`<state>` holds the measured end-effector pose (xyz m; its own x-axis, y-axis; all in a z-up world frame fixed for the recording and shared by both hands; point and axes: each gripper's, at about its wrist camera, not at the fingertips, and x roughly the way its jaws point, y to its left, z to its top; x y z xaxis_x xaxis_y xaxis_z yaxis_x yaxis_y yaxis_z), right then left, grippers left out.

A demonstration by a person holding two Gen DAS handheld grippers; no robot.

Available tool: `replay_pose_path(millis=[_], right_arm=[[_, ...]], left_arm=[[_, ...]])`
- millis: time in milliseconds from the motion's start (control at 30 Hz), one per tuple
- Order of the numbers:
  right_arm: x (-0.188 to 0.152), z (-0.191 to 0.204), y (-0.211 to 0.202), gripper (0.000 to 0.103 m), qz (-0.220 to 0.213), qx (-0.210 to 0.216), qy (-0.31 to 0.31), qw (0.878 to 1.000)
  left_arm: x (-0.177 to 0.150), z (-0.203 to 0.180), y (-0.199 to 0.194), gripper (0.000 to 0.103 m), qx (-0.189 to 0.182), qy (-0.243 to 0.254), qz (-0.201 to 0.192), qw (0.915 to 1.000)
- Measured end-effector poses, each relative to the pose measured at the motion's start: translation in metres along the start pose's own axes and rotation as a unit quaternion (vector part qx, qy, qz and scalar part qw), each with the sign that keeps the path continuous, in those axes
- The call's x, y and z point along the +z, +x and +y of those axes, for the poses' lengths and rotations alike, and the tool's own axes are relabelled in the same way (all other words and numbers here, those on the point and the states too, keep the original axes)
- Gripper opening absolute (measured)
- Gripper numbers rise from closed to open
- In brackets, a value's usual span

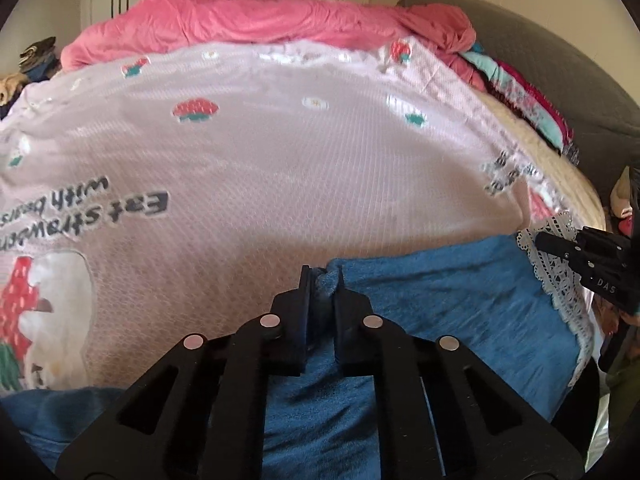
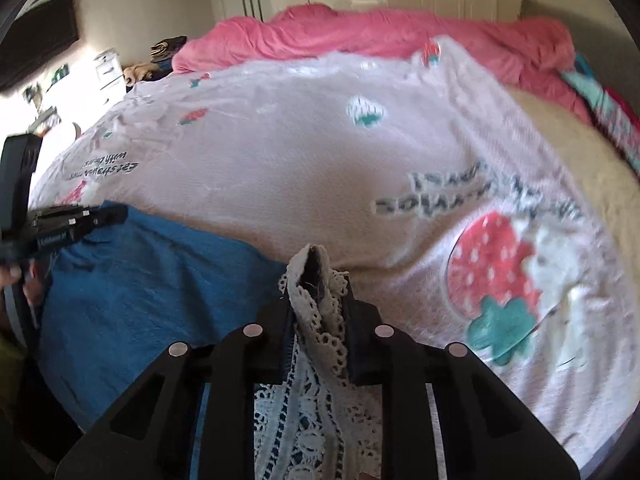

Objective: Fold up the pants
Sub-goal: 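Grasp the lace trim with the right gripper while the left gripper grasps the denim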

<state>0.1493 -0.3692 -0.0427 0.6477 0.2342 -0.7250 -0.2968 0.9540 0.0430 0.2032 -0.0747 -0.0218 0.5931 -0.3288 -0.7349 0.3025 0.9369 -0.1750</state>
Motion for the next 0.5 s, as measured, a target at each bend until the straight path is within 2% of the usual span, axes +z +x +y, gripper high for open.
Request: replay_pose_path(millis=[133,267,367,400,500], right_arm=[[0.021,0.001,-0.009,0.018,-0.026,-0.017,-0.018,0.999],[0.041,-0.005,0.004,0.018,-0.021,-0.019,-0.026,0.999],[0.05,-0.008,0.032,0.018,0.011,-0.032,-0.043,0.999],[0.049,-0.009,0.047,0.018,0.033,-0.035,-0.045,0.998],[0.036,-0.014,0.076,0.019,0.069,-0.04,-0.039,0.996]], left_arm=[[0.005,0.0,-0.011,0.003,0.006,-0.001,-0.026,0.9996],[0.009,0.0,-0.006,0.003,0.028,0.001,-0.036,0.999],[0.013,0.001,-0.002,0.003,0.054,0.009,-0.054,0.9971],[0.012,0.001,0.002,0.002,0.075,0.017,-0.064,0.995],[0.008,0.01,0.015,0.002,0.078,0.008,-0.041,0.9961]])
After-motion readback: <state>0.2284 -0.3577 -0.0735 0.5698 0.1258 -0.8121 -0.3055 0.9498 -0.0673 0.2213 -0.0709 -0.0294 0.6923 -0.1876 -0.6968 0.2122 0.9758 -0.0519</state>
